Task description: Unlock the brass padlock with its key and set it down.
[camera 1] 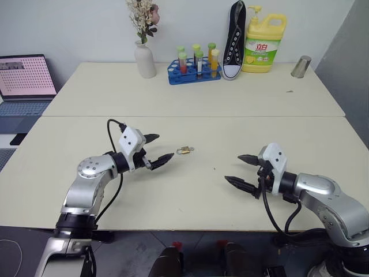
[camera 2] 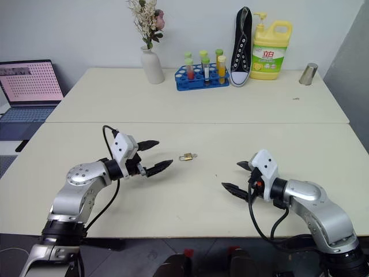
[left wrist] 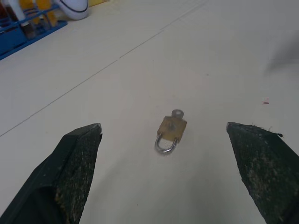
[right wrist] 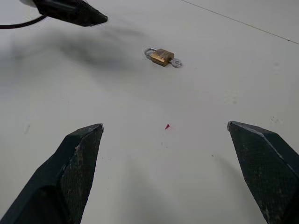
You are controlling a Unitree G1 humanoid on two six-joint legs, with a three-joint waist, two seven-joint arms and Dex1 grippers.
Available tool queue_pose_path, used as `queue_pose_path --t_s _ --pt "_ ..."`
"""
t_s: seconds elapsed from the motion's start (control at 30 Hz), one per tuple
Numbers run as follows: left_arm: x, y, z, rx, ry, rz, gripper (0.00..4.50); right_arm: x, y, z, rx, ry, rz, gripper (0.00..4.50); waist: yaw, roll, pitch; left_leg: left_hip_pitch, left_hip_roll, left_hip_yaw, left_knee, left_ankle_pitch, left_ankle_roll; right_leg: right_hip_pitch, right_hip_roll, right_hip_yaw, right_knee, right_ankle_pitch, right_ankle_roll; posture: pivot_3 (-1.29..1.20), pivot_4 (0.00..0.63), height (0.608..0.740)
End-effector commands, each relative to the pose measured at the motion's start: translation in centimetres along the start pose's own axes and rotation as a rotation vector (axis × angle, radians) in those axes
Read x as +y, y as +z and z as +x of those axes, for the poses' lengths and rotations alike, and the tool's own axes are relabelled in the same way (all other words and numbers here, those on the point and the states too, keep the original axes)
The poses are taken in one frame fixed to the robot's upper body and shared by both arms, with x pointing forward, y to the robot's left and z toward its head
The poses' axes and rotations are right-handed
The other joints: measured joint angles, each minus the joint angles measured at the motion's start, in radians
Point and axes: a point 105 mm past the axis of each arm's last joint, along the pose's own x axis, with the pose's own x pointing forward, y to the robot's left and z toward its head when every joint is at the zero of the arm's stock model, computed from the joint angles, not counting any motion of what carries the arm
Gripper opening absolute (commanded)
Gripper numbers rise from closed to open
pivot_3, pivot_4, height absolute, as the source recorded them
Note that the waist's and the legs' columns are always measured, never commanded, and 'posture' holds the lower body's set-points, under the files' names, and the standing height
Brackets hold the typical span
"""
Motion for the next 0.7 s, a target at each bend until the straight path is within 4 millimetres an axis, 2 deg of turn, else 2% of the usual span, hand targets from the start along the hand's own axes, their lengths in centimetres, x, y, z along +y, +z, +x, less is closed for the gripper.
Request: queue_pose_path --t_s 0.03,0.13,0.27,0.4,0.7 --pt "0.6 -0.5 1.5 0.018 -0.044 0.022 4.50 0.9 1.9 0.3 -0.041 0.019 -0.012 4.46 0.000 0.000 0.000 0.000 0.000 0.000 0.000 0.000 0.000 0.000 0.000 0.000 0.000 0.000 0.000 0.00 0.150 0.740" --pt "1.1 -1.3 3.8 0.065 -0.104 0.055 4.50 1.4 2.7 0.6 -0.040 0.037 -0.006 4.46 0.005 -0.001 0.001 -0.001 -0.001 -0.001 0.001 0.000 0.000 0.000 0.000 -0.002 0.001 0.000 0.000 0.00 0.150 0.740" --pt "2.7 -1.4 5.0 0.080 -0.069 0.086 4.50 1.7 2.8 0.6 -0.022 0.035 0.011 4.46 0.003 -0.003 0.001 -0.002 -0.001 -0.002 0.001 0.000 0.000 0.000 0.000 -0.002 0.000 0.000 0.000 0.00 0.150 0.740" --pt "2.3 -2.0 6.3 0.121 -0.129 0.106 4.50 1.7 2.5 0.7 0.001 0.000 0.046 4.46 -0.002 -0.003 0.001 -0.002 -0.001 -0.001 0.001 0.002 -0.003 -0.002 0.000 -0.001 0.000 0.000 0.000 0.00 0.150 0.740" --pt "1.3 -3.5 6.7 0.228 -0.250 0.105 4.50 1.3 2.6 0.5 0.015 -0.049 0.081 4.46 -0.002 -0.004 0.001 -0.002 -0.002 -0.001 0.001 0.000 0.000 -0.001 0.000 -0.002 0.001 0.000 0.000 0.00 0.150 0.740"
